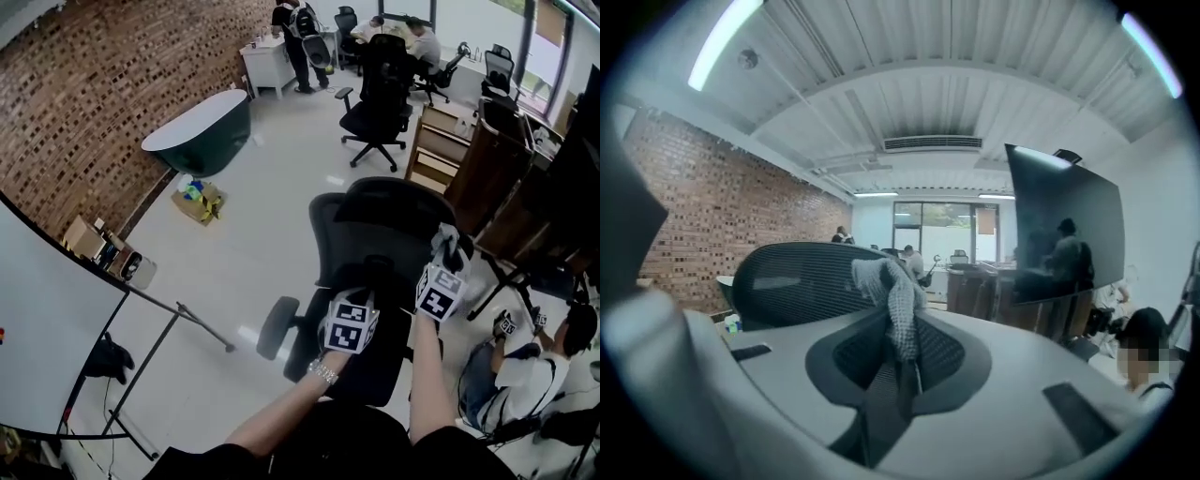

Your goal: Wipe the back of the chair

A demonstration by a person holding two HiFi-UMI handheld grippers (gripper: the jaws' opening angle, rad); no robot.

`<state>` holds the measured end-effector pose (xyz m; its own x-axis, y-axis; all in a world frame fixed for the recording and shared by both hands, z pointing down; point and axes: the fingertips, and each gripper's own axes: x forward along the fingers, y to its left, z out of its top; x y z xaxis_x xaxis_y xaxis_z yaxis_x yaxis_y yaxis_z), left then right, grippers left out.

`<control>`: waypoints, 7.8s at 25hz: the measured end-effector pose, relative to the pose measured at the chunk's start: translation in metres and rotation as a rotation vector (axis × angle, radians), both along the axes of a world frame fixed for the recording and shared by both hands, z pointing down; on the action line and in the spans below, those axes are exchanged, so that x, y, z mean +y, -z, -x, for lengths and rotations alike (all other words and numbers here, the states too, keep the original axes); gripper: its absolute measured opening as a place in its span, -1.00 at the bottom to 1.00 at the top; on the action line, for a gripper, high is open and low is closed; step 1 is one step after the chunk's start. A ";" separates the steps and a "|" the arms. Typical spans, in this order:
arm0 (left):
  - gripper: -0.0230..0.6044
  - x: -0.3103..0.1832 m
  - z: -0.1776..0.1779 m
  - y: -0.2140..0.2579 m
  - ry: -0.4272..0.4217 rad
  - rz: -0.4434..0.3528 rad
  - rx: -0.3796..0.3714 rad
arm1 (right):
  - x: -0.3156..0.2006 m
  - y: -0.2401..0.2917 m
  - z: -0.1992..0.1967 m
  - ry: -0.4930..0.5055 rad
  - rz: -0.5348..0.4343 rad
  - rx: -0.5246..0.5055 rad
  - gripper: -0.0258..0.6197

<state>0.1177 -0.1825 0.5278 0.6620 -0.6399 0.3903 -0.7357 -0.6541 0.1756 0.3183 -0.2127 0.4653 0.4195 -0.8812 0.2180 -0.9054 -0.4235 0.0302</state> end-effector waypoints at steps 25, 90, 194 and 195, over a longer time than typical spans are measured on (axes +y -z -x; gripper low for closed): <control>-0.92 -0.004 0.018 -0.009 0.057 0.004 0.010 | 0.028 -0.052 -0.022 -0.020 0.025 -0.072 -0.80; -0.92 -0.025 0.069 -0.028 0.133 0.068 -0.031 | -0.029 -0.267 -0.054 0.084 0.475 -0.036 -0.79; -0.92 0.207 0.115 0.033 -0.075 -0.094 -0.012 | 0.266 -0.049 0.273 0.427 0.193 -0.234 -0.79; -0.92 0.208 0.111 0.034 -0.077 -0.093 -0.011 | 0.267 -0.045 0.271 0.429 0.185 -0.231 -0.79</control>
<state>0.0062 0.0255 0.4935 0.7064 -0.6215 0.3388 -0.6846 -0.7215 0.1037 0.0477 0.0544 0.5102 -0.0487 -0.9011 0.4308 -0.9882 -0.0192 -0.1518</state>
